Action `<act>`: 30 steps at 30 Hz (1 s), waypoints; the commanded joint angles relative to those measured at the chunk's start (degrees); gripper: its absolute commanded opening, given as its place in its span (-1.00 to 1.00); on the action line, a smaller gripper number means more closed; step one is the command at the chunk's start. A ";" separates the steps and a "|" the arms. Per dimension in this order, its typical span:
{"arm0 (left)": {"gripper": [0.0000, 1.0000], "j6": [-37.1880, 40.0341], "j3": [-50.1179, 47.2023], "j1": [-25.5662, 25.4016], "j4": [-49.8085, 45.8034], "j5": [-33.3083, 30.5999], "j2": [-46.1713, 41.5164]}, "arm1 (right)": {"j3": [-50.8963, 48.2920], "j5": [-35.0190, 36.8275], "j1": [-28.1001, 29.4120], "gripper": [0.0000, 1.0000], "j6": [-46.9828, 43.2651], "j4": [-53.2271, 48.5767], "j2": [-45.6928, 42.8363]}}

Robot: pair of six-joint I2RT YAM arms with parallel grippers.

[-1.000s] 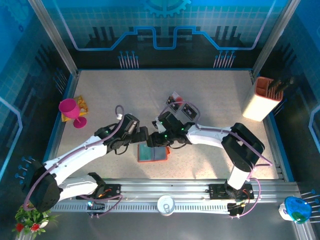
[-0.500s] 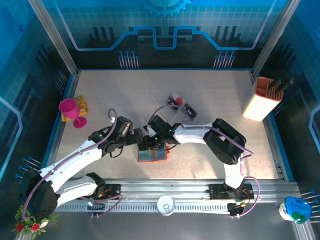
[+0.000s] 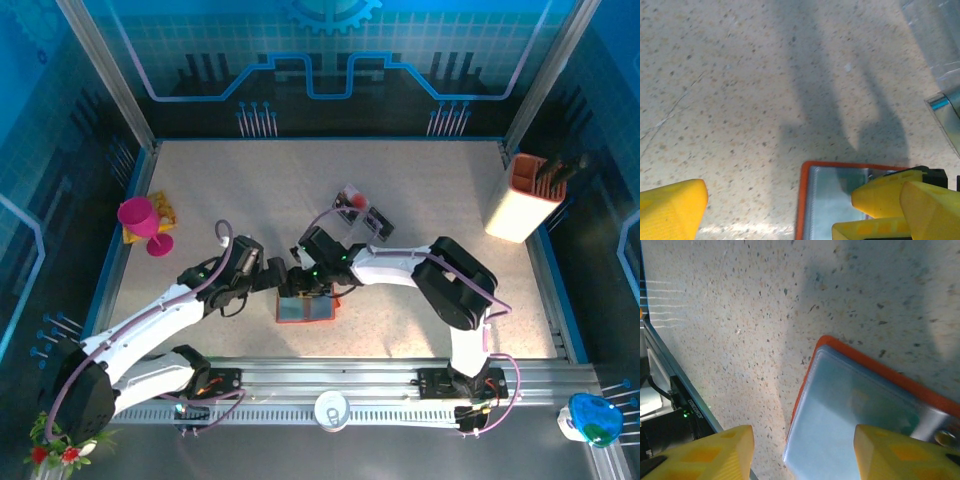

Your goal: Put the credit cards into the card holder

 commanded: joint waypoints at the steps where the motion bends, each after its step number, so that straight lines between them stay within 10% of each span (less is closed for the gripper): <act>1: 0.99 1.57 -2.36 0.22 -1.92 3.20 1.99 | 0.88 -1.19 -3.13 0.12 0.59 1.86 -6.11; 15: 0.98 4.60 -1.84 -3.49 4.93 7.94 15.16 | 20.05 7.60 -18.53 0.10 -20.12 -28.02 -8.64; 30: 0.99 0.02 -2.09 -6.27 1.28 0.47 15.83 | 27.93 14.95 -19.74 -0.05 -29.83 -36.02 -2.60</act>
